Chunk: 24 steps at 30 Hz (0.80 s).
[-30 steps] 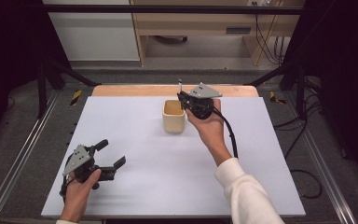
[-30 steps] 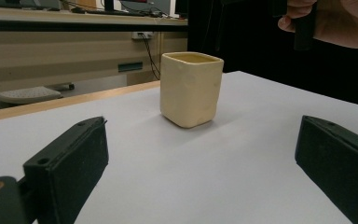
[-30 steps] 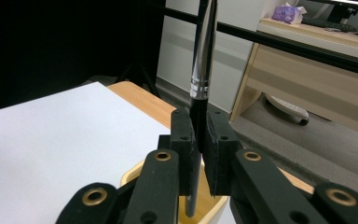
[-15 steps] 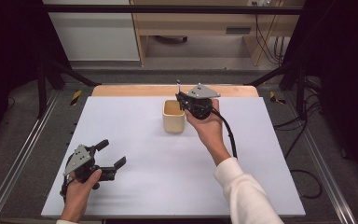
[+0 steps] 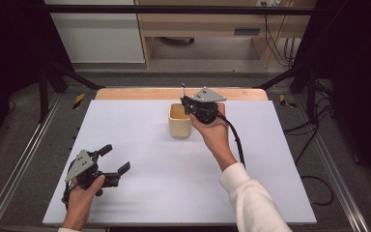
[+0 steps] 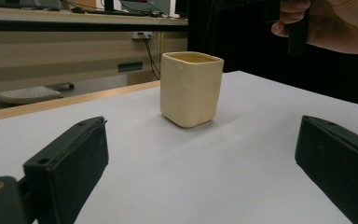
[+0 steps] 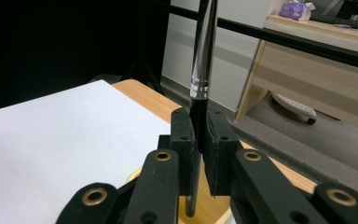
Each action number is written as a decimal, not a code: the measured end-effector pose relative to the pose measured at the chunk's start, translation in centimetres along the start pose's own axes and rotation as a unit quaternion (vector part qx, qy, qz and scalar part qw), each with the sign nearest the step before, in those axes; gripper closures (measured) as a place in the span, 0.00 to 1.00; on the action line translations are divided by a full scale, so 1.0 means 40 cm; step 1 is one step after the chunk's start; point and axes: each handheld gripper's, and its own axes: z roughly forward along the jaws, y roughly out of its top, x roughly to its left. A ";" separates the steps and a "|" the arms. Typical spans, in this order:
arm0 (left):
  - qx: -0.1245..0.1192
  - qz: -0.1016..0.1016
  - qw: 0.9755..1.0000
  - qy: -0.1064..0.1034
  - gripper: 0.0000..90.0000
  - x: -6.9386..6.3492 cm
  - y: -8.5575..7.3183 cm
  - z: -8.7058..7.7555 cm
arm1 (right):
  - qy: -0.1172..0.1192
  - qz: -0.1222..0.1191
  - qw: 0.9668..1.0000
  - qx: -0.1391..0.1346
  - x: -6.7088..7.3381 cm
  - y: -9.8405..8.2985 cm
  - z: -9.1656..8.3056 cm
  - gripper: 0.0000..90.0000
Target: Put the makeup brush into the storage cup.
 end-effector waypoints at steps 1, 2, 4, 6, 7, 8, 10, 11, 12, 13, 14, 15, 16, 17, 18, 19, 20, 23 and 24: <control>0.000 0.000 1.000 0.000 0.03 0.000 0.000 0.000 | 0.001 0.000 1.000 0.001 0.000 -0.001 0.001 0.93; -0.001 -0.001 1.000 0.001 0.03 0.000 0.000 0.001 | 0.001 0.000 1.000 0.001 0.001 -0.001 0.002 0.92; -0.001 0.000 1.000 0.001 0.03 0.000 -0.001 0.001 | 0.001 0.001 1.000 0.002 0.001 -0.003 0.005 0.93; 0.000 0.000 1.000 0.000 0.03 0.000 0.000 0.000 | 0.002 0.001 1.000 0.003 0.002 -0.007 0.009 0.93; 0.000 -0.001 1.000 0.000 0.03 0.000 0.000 0.000 | 0.002 0.004 1.000 0.003 0.003 -0.007 0.010 0.93; 0.000 -0.001 1.000 0.000 0.03 0.000 0.000 0.000 | 0.002 0.006 1.000 0.003 0.004 -0.009 0.011 0.92; 0.000 -0.001 1.000 0.000 0.03 0.000 0.000 0.000 | 0.003 0.003 1.000 0.003 0.005 -0.010 0.013 0.93; 0.000 0.000 1.000 0.000 0.03 0.000 0.000 0.000 | 0.003 0.004 1.000 0.004 0.006 -0.011 0.014 0.92; 0.000 0.000 1.000 0.000 0.03 0.000 0.000 0.000 | 0.003 0.005 1.000 0.004 0.007 -0.012 0.016 0.93; 0.000 -0.001 1.000 0.000 0.03 0.000 0.000 0.000 | 0.003 0.005 1.000 0.005 0.008 -0.012 0.017 0.93; -0.001 0.000 1.000 0.000 0.03 0.000 0.000 0.001 | 0.003 0.004 1.000 0.006 0.009 -0.013 0.019 0.92; 0.000 0.000 1.000 0.000 0.03 0.000 0.000 0.001 | 0.003 0.002 1.000 0.006 0.009 -0.015 0.020 0.92; -0.001 -0.001 1.000 0.000 0.03 0.000 -0.001 0.001 | 0.004 0.003 1.000 0.006 0.009 -0.015 0.021 0.92; 0.000 -0.001 1.000 0.000 0.03 0.000 -0.001 0.001 | 0.004 0.004 1.000 0.007 0.010 -0.017 0.023 0.92; -0.001 -0.001 1.000 0.000 0.03 0.000 -0.001 0.001 | 0.004 0.004 1.000 0.009 0.010 -0.018 0.025 0.92; 0.000 -0.001 1.000 0.000 0.03 0.000 0.000 0.000 | 0.004 0.005 1.000 0.011 0.011 -0.019 0.027 0.92; -0.001 -0.001 1.000 0.000 0.03 0.000 0.000 0.001 | 0.006 0.006 1.000 0.012 0.011 -0.022 0.029 0.92; 0.000 0.000 1.000 0.000 0.03 0.001 0.000 0.000 | 0.007 0.005 1.000 0.017 0.013 -0.026 0.035 0.92; 0.000 0.000 1.000 0.000 0.03 0.001 0.000 0.000 | 0.008 0.006 1.000 0.019 0.013 -0.028 0.036 0.92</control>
